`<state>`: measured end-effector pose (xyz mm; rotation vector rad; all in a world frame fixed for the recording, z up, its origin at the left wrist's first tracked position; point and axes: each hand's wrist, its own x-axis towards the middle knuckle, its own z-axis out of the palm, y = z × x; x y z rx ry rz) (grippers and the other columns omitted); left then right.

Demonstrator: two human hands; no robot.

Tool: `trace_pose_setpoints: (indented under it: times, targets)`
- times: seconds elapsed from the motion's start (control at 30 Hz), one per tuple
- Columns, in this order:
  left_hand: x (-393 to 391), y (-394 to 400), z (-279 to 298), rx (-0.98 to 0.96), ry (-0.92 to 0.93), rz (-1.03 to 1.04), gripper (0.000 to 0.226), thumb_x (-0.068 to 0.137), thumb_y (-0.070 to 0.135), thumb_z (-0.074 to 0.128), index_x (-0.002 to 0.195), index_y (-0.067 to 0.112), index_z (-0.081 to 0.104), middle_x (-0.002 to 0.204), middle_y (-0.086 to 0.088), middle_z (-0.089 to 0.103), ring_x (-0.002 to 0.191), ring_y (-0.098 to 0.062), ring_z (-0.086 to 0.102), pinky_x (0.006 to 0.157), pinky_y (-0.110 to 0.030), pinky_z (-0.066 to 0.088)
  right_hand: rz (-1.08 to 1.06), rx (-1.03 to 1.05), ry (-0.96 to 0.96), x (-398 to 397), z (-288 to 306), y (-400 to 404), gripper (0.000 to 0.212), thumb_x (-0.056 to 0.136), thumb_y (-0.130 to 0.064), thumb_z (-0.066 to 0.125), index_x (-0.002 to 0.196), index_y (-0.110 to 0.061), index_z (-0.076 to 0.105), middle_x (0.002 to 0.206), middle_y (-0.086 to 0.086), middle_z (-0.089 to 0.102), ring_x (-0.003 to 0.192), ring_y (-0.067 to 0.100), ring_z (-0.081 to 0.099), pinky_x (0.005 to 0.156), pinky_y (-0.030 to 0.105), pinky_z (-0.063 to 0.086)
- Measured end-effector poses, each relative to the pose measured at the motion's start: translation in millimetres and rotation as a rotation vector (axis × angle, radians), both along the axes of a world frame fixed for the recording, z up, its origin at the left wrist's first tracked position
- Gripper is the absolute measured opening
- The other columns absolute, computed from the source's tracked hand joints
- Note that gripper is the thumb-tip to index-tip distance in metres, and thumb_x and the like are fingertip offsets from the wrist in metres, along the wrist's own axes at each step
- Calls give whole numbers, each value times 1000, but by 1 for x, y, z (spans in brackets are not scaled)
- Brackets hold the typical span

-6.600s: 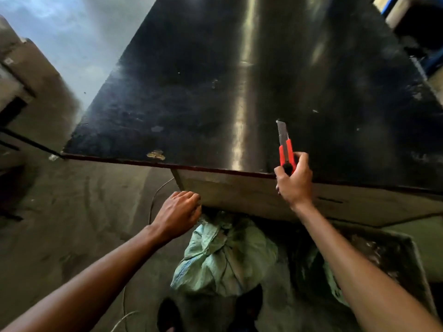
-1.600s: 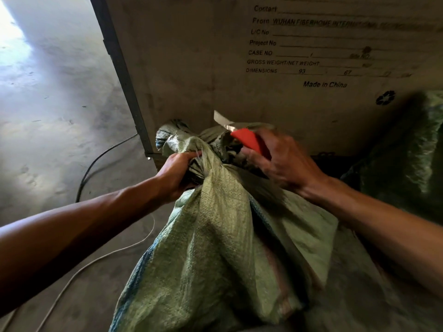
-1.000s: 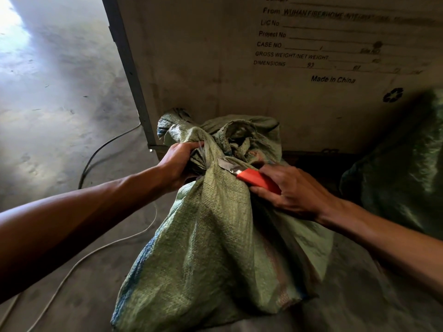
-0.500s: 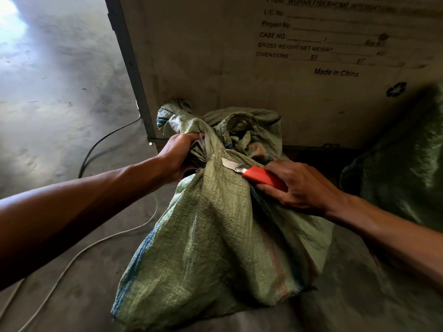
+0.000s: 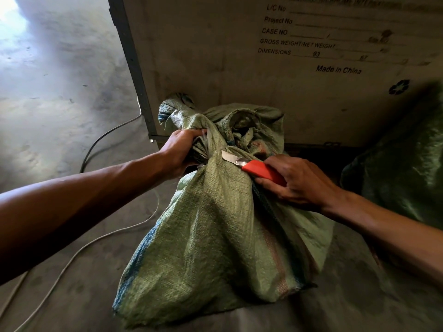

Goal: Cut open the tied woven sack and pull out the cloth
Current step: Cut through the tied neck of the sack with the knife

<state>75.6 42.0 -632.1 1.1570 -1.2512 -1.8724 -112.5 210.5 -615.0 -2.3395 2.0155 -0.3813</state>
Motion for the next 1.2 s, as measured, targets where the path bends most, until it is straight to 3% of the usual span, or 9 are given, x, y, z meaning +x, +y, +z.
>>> trace_pose_setpoints:
  times: [0.17, 0.3, 0.43, 0.53, 0.63, 0.8, 1.0, 1.2]
  targets:
    - [1, 0, 0, 8, -16, -6, 14, 85, 19, 61, 88, 6, 65, 70, -10, 66, 59, -23, 64, 60, -32, 52, -3, 10, 5, -2, -2, -1, 42, 87, -56, 45, 105, -19, 54, 92, 2, 62, 73, 18, 56, 62, 34, 48]
    - [0, 0, 0, 23, -19, -1, 13, 84, 18, 61, 82, 6, 66, 74, -13, 64, 64, -25, 63, 67, -36, 50, 8, 1, 28, -3, -3, -1, 53, 83, -62, 35, 106, -19, 54, 91, 3, 62, 70, 17, 55, 60, 30, 46]
    - [1, 1, 0, 30, -33, 2, 13, 83, 18, 62, 80, 6, 66, 77, -15, 63, 70, -28, 61, 78, -43, 47, 13, 2, 37, -2, -3, -1, 47, 85, -55, 42, 107, -16, 55, 93, 6, 63, 72, 19, 56, 60, 30, 45]
    - [0, 2, 1, 13, -40, 11, 13, 84, 17, 62, 76, 7, 65, 71, -13, 63, 65, -26, 61, 74, -41, 48, 11, -17, 31, 0, -2, 0, 44, 88, -52, 47, 107, -14, 56, 95, 7, 64, 72, 21, 58, 60, 34, 49]
    - [-1, 2, 2, 14, -28, 4, 14, 85, 16, 59, 74, 8, 64, 60, -8, 64, 55, -21, 62, 61, -31, 51, -9, -34, 25, 2, -1, -2, 42, 88, -50, 49, 109, -13, 55, 98, 8, 65, 75, 24, 60, 62, 37, 51]
    - [0, 2, 1, 24, -30, 14, 12, 83, 18, 62, 86, 6, 63, 83, -18, 59, 72, -28, 59, 78, -43, 46, -42, -48, 63, 7, -3, -6, 50, 86, -54, 43, 115, -14, 51, 106, 10, 64, 80, 26, 62, 64, 38, 53]
    - [-1, 0, -2, 47, -18, 11, 14, 86, 17, 59, 79, 7, 66, 64, -8, 68, 58, -20, 66, 63, -31, 54, -91, -93, 106, 12, -4, -5, 48, 86, -48, 50, 115, -9, 52, 106, 14, 63, 71, 30, 63, 54, 33, 46]
    - [0, 0, 1, 87, -4, -9, 14, 85, 16, 59, 91, 5, 66, 84, -14, 65, 75, -26, 63, 89, -43, 48, -112, -90, 126, 11, -4, -3, 51, 85, -51, 44, 111, -9, 53, 105, 14, 62, 68, 32, 63, 51, 31, 41]
